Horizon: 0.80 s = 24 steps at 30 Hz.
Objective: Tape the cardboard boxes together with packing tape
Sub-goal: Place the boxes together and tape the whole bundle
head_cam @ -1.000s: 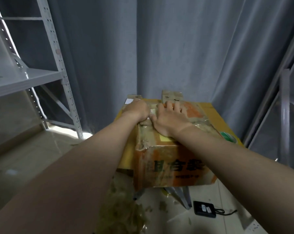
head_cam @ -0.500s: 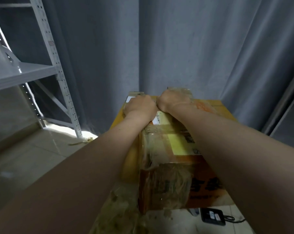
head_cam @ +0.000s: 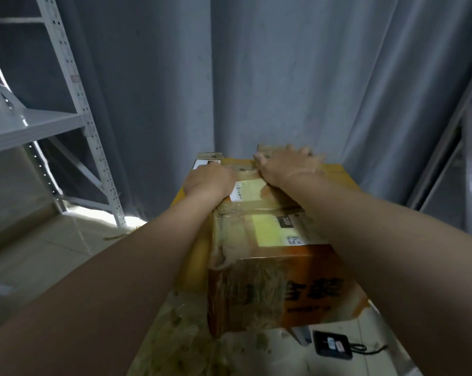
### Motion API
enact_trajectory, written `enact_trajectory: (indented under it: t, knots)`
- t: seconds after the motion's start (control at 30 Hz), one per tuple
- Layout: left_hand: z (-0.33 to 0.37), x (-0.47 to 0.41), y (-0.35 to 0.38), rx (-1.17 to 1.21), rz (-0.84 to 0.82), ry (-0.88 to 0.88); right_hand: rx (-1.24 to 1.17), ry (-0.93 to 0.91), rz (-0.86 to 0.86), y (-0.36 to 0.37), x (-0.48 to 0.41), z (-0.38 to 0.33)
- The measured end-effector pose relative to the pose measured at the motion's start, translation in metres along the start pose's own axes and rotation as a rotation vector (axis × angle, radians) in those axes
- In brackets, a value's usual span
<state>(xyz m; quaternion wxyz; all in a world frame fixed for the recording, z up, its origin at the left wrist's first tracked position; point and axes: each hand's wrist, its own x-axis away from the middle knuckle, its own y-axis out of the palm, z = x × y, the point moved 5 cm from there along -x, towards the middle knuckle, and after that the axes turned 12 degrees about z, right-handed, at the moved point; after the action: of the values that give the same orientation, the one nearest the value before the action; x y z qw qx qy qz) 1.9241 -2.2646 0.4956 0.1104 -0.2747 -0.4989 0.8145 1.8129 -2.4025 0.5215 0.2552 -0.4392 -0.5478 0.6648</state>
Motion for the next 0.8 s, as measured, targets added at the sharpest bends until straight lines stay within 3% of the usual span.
enact_trajectory:
  t: [0.07, 0.2, 0.43, 0.6, 0.7, 0.8]
  knots:
    - [-0.005, 0.003, -0.004, 0.073, -0.029, -0.063, 0.067, 0.111, -0.074, -0.004, 0.004, 0.033]
    - [-0.005, 0.019, -0.023, 0.217, -0.008, -0.162, -0.25, 0.127, -0.101, -0.012, 0.014, 0.05]
    - [0.001, 0.046, -0.106, 0.571, 0.289, -0.286, -0.464, 0.203, 0.161, -0.092, 0.046, 0.067]
    - [0.019, 0.068, -0.17, 0.767, 0.502, -0.244, -0.644, 0.247, 0.36, -0.152, 0.069, 0.092]
    - [0.021, 0.085, -0.188, 0.844, 0.544, -0.192, -0.756, 0.267, 0.37, -0.164, 0.084, 0.107]
    - [0.016, 0.108, -0.179, 0.876, 0.479, -0.191, -0.747, 0.254, 0.362, -0.158, 0.103, 0.119]
